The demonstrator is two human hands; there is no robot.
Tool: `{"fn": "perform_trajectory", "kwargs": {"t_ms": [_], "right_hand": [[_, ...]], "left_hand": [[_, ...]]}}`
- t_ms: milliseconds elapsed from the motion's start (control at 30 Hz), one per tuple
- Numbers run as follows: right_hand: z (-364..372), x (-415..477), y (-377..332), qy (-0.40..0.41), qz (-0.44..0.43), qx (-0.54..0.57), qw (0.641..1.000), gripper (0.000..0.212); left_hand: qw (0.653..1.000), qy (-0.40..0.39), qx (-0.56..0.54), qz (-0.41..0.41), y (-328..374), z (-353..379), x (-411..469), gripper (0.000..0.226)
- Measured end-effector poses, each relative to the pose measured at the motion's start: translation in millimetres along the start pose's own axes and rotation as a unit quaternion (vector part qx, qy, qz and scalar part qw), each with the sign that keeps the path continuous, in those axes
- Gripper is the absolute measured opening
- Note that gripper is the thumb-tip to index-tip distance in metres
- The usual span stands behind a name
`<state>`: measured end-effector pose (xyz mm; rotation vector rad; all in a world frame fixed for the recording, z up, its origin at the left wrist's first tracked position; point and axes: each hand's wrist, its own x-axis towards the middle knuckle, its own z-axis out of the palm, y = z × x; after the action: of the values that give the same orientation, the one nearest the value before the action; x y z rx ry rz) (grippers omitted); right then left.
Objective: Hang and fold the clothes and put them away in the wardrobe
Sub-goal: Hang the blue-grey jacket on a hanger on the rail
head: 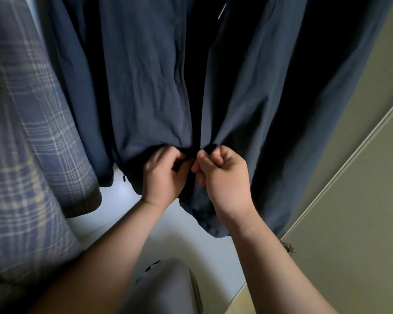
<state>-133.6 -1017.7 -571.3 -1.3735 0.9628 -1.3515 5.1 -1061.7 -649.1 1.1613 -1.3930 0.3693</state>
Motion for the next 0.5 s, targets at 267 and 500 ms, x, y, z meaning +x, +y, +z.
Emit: {"fn": "perform_trajectory", "kwargs": {"t_ms": [267, 500], "right_hand": [[-8, 23, -47, -0.009, -0.104, 0.003, 0.995, 0.048], [-15, 26, -42, -0.022, -0.092, -0.030, 0.995, 0.046]], "left_hand": [[0.996, 0.021, 0.089, 0.014, -9, 9, 11, 0.033], [0.999, -0.018, -0.014, -0.040, 18, -9, 21, 0.028]]}}
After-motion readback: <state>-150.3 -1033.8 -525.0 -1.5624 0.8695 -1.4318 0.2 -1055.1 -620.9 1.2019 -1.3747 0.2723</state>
